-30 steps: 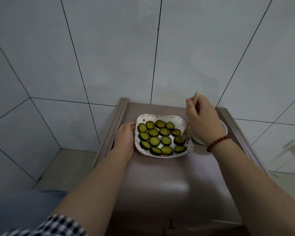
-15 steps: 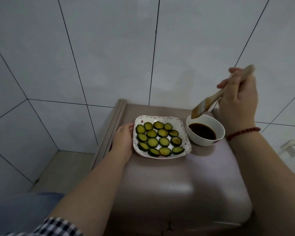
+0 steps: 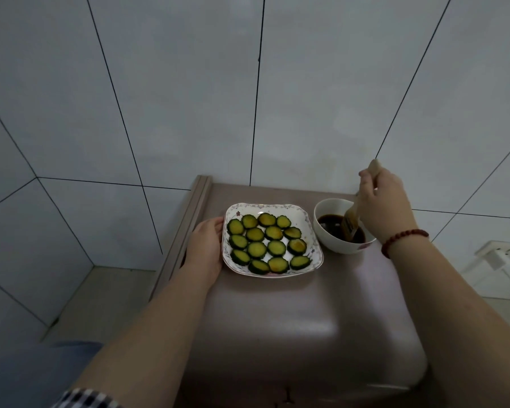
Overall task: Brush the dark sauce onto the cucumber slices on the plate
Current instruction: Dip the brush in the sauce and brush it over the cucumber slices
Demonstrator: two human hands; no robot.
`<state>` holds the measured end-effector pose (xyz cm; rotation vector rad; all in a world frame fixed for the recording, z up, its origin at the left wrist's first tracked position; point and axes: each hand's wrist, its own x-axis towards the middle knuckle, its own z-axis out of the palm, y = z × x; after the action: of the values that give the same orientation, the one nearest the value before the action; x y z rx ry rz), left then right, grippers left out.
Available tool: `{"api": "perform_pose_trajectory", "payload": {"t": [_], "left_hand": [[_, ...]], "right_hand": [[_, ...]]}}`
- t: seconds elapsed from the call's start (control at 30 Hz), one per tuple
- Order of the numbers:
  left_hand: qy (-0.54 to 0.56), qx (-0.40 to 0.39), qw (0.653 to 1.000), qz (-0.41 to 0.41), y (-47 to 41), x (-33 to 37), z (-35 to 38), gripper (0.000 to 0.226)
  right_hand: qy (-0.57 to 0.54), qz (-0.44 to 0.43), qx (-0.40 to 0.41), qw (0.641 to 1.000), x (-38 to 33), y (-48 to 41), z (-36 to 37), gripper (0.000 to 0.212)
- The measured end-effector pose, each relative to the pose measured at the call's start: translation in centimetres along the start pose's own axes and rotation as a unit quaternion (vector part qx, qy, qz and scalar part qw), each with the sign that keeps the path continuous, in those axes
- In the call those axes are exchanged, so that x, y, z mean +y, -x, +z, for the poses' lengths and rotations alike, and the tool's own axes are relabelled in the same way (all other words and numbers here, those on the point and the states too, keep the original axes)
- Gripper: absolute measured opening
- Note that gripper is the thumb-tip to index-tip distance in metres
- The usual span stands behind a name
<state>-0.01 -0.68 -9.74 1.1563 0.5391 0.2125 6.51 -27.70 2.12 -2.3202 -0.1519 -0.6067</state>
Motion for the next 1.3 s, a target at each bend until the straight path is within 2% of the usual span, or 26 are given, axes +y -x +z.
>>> {"api": "perform_pose_trajectory", "payload": {"t": [0.13,0.23,0.33,0.57,0.7,0.8,0.93,1.07,1.17,1.3], "left_hand": [[0.013,-0.009,1.000,-0.002,0.3,0.2,-0.1,0.037],[0.020,-0.012,1.000,-0.007,0.2,0.2,-0.1,0.036],[0.022,-0.010,1.000,-0.005,0.2,0.2,0.0,0.035],[0.010,-0.003,1.000,0.000,0.2,0.2,-0.1,0.035],[0.003,-0.018,1.000,0.002,0.1,0.1,-0.3,0.057],[0.002,-0.015,1.000,-0.003,-0.1,0.1,-0.2,0.044],[0.018,-0.030,0.999,-0.018,-0.1,0.1,-0.2,0.058],[0.029,-0.007,0.999,-0.026,0.0,0.2,-0.1,0.037],[0.040,-0.011,0.999,-0.025,0.2,0.2,0.0,0.035],[0.057,0.006,0.998,-0.027,0.2,0.3,0.1,0.039]], "right_hand": [[0.027,0.024,-0.029,0.999,0.0,0.0,0.0,0.037],[0.076,0.054,-0.091,0.991,0.2,0.3,0.0,0.033],[0.066,0.092,-0.136,0.984,0.2,1.1,0.1,0.028],[0.052,0.086,-0.098,0.990,-0.1,1.6,0.3,0.026],[0.060,0.068,-0.094,0.991,-0.1,1.9,0.8,0.024],[0.058,0.053,-0.091,0.993,-0.2,2.2,1.0,0.025],[0.033,0.027,-0.049,0.998,-0.9,1.9,0.4,0.028],[-0.006,-0.006,-0.012,1.000,-2.5,1.6,-0.7,0.025],[-0.032,-0.045,0.024,0.998,-4.0,1.6,-1.1,0.019],[-0.065,-0.059,0.026,0.996,-5.7,2.3,-0.4,0.023]]}}
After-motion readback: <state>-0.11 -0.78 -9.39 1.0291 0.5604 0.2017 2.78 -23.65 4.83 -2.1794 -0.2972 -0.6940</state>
